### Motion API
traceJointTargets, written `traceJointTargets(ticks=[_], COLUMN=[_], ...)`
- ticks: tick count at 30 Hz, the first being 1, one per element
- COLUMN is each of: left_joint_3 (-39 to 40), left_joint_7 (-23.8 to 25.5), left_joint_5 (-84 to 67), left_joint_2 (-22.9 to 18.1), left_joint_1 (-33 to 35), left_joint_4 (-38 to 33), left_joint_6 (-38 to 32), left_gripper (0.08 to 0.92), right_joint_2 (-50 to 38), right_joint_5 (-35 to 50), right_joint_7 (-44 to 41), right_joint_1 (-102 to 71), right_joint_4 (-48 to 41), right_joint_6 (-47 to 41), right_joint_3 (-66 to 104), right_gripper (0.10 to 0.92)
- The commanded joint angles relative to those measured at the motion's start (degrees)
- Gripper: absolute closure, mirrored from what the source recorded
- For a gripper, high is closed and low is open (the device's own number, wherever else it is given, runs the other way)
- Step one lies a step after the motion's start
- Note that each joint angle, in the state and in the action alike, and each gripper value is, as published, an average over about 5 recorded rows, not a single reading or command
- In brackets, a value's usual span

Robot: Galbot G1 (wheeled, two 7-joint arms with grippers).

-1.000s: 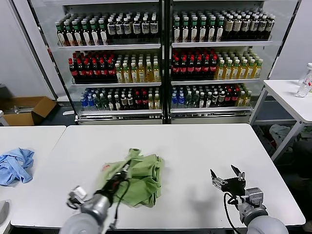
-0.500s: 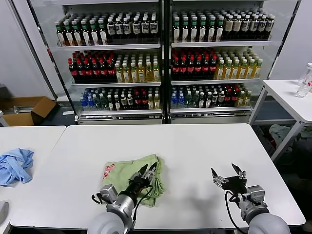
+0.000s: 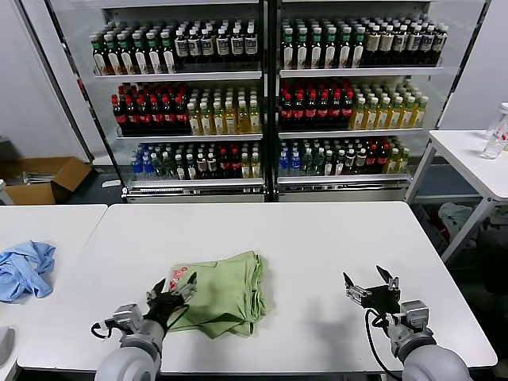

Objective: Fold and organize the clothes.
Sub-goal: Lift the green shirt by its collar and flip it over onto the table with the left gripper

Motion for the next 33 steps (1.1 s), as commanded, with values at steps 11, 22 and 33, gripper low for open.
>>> traceJointTargets(ticks=[11, 22, 33], left_joint_3=[-1.6, -7.4, -19.2], left_joint_7=[2.0, 4.8, 5.8], left_joint_5=[-12.8, -31.5, -47.4], left_joint_2=[-0.5, -1.4, -0.8], left_joint_1=[-0.4, -0.8, -0.6], left_joint_4=[5.8, 6.4, 5.7], left_joint_6=[3.9, 2.9, 3.2], left_gripper=[0.353, 0.665, 0.905], right_joint_2=[0.3, 0.7, 0.5], right_joint_5=[0.0, -0.1, 0.1], right_joint_7=[0.2, 0.5, 0.8], right_joint_1=[0.0, -0.6, -0.1], right_joint_4=[0.6, 1.2, 1.5], right_joint_6=[0.0, -0.1, -0.1], right_joint_3=[0.5, 0.9, 0.6], right_gripper=[0.203, 0.203, 0.203])
